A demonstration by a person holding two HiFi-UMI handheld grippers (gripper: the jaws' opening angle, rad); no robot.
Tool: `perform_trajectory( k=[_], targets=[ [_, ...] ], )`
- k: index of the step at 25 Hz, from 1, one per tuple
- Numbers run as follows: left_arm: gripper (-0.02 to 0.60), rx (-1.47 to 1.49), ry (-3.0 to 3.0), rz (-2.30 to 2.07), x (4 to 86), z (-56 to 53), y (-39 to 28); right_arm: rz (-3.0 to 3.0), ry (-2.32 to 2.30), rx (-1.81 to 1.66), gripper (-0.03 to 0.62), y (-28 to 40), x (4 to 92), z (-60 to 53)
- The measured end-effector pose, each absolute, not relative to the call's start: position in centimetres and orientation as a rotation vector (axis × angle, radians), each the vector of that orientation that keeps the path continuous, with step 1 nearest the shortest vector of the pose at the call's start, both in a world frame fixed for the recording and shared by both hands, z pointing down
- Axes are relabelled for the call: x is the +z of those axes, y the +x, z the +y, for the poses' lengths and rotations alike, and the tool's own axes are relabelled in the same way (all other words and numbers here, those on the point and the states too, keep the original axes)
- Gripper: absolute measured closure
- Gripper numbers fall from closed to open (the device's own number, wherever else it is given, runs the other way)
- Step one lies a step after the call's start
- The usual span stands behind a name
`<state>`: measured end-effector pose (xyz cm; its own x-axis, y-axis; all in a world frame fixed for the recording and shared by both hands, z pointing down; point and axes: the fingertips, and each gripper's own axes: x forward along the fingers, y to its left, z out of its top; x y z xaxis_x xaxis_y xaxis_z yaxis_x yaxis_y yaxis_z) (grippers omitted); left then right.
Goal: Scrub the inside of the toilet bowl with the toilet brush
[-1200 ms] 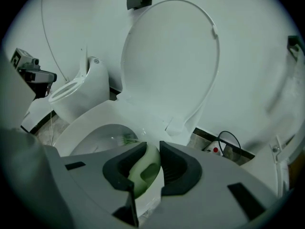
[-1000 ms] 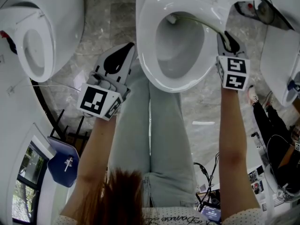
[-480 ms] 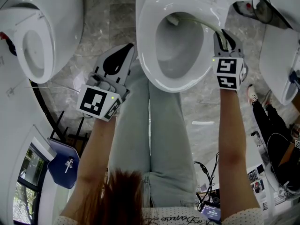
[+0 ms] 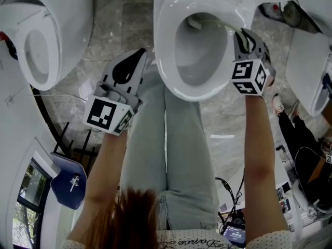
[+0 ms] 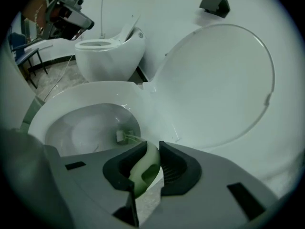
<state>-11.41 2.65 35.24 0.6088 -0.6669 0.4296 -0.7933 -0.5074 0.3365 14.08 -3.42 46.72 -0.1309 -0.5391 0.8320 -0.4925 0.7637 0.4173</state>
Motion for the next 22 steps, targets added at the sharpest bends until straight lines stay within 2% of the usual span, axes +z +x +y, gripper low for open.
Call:
perform_trajectory(
  k=[13,22],
  targets=[
    [0.578,0.328,2.320,-1.174,35.3,4.0,-12.7,-1.695,0.491,-0.224,0.510,13.8,48.7,1.0],
    [0.578,0.326,2.325,-1.165,35.2,4.1,-12.6,-1.734,0.507,-0.150,0.505,14.0,48.3,3.5]
  ],
)
